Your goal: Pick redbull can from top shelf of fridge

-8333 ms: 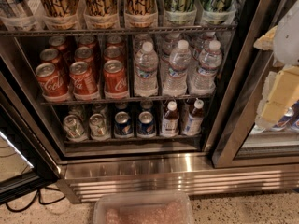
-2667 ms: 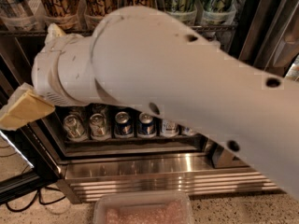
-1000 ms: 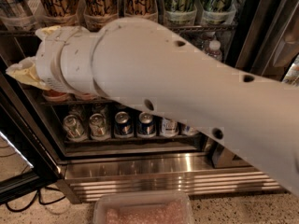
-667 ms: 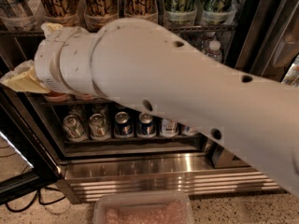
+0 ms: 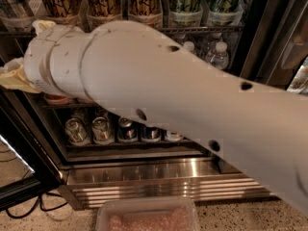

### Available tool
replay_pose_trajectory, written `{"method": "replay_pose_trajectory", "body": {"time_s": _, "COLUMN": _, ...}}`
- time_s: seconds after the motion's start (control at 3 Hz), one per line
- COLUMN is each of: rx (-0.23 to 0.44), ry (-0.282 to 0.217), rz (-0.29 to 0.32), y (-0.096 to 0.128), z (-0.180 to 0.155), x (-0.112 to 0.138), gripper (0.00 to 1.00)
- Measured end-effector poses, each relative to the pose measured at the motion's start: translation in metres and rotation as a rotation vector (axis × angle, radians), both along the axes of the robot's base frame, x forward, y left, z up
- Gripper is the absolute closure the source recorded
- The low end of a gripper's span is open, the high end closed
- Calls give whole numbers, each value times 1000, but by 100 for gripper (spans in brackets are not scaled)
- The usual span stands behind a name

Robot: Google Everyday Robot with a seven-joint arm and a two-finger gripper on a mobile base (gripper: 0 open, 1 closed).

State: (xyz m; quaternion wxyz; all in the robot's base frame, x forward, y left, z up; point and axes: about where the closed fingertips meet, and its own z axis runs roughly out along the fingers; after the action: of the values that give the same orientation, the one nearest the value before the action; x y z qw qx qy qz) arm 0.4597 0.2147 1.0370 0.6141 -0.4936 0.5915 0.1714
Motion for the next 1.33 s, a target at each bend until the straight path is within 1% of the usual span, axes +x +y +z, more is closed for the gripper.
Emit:
{"method": "replay_pose_trajectory", "body": {"time_s": 0.33, "rx": 34, "ry": -2, "rz": -10, "y": 12, "z": 0, "x": 3, "gripper": 33}}
{"method": "replay_pose_trajectory", "body": {"time_s": 0.67, "rx": 81, "ry": 16, "rz": -43, "y": 22, "z": -12, "x": 12, "gripper": 34}}
{"method": "replay_pose_trajectory", "body": {"time_s": 1.0, "rx": 83, "ry": 15, "rz": -42, "y": 23, "z": -11, "x": 12, "gripper": 29}}
{"method": "replay_pose_trajectory", "body": {"time_s": 1.33, "rx": 111, "ry": 19, "rz": -49, "y": 28, "z": -10, "x": 15, "gripper": 42}}
